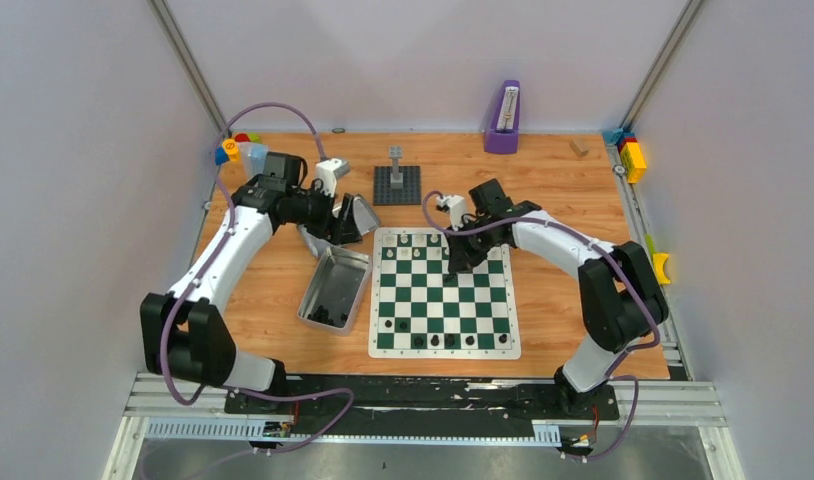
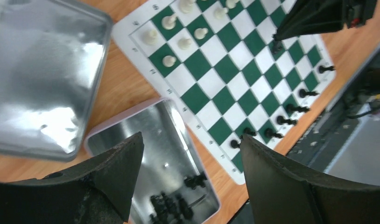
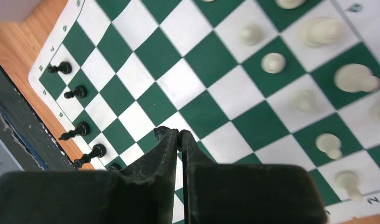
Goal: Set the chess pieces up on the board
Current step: Place the chess piece on the chessboard.
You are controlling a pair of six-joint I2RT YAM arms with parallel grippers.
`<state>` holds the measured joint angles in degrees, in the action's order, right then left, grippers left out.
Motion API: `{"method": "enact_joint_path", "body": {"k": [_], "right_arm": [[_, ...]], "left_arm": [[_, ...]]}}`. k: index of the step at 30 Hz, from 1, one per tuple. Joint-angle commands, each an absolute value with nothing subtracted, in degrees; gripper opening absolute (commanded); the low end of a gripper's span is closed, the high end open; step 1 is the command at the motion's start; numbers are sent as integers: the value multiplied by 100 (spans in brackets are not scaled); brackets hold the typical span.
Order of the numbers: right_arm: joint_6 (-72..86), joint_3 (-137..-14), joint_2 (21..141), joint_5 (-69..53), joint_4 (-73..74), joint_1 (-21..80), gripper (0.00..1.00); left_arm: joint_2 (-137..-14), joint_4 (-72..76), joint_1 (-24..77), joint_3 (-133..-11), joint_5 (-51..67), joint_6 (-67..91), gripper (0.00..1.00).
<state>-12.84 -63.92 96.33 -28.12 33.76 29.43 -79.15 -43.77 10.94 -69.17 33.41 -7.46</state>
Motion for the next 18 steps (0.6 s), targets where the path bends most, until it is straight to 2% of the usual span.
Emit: {"method": "enact_joint_path", "body": {"k": [1,8,11,14,18], "right_arm": [[-614,-6602,9384,-3402,3045,2469,0],[-40,-6205,8848,-3237,2099,2220,0],[363,-6149,8700,-3058,1803,2145,0],[614,-6085,8602,-2941,1608,2115,0],[814,-5965,8451,-2787,1454,2103,0]], "left_arm": [[-8478,-3090,1106,-6713,4894,465,81],[-9908,-1470,1666,-7088,5879,2341,72],[-10329,-716,1874,-7050,5947,3565,69],[-10532,652,2013,-6826,5976,4810,65],[-10744,1437,2292,-6774,5926,6056,59]]}}
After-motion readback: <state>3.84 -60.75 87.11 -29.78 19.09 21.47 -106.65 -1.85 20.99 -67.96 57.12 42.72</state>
